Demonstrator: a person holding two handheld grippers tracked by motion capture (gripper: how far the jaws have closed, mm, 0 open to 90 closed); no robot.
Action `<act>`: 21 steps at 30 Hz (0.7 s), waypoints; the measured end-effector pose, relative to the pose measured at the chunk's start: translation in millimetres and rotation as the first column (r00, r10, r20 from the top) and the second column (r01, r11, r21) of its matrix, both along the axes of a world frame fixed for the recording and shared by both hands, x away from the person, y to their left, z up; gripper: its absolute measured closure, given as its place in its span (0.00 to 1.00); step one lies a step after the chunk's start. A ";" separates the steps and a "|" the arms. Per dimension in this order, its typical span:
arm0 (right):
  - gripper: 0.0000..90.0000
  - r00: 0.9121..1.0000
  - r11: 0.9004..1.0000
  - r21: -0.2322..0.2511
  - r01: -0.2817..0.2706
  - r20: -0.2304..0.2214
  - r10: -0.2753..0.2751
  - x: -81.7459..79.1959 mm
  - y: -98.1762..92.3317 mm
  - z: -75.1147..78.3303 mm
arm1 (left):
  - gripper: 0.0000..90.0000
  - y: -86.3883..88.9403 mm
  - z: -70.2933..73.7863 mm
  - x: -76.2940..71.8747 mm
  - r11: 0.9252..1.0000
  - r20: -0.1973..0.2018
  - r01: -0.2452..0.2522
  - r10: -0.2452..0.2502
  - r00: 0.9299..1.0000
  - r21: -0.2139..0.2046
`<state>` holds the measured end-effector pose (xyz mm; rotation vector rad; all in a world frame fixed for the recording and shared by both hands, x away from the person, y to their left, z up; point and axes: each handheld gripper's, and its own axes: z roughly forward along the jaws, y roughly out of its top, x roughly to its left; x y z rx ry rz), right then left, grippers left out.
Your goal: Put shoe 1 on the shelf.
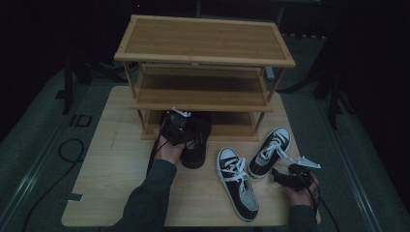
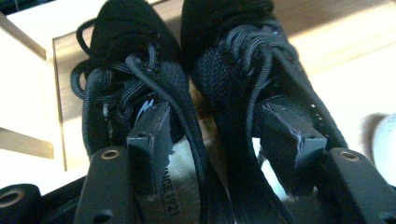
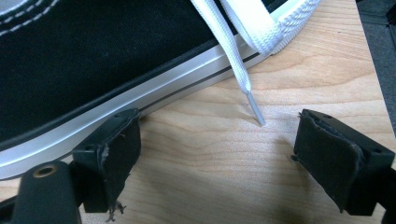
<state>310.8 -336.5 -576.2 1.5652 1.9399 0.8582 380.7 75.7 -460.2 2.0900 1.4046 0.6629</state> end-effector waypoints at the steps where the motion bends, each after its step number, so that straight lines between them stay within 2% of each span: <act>1: 0.16 1.000 1.000 0.000 0.000 0.000 0.000 0.0 0.0 0.0 | 0.49 1.7 1.7 -1.8 1.000 0.005 0.002 -0.002 1.000 -0.005; 6: 0.16 1.000 1.000 0.000 0.000 0.000 0.000 0.0 0.0 0.0 | 0.49 11.8 7.7 -8.8 0.998 0.010 0.042 -0.042 0.999 -0.054; 10: 0.16 1.000 1.000 0.000 0.000 0.000 0.000 0.0 0.0 0.0 | 0.48 16.5 12.5 -15.2 0.995 0.025 0.072 -0.070 0.997 -0.073; 14: 0.16 1.000 1.000 0.000 0.000 0.000 0.000 0.0 0.0 0.0 | 0.48 20.7 18.5 -22.6 0.989 0.040 0.110 -0.106 0.994 -0.100; 17: 0.16 1.000 1.000 0.000 0.000 0.000 0.000 0.0 0.0 0.0 | 0.50 25.0 22.1 -28.2 0.982 0.044 0.127 -0.122 0.992 -0.138; 21: 0.16 1.000 1.000 0.000 0.000 0.000 0.000 0.0 0.0 0.0 | 0.55 29.0 26.3 -35.8 0.975 0.048 0.161 -0.156 0.987 -0.151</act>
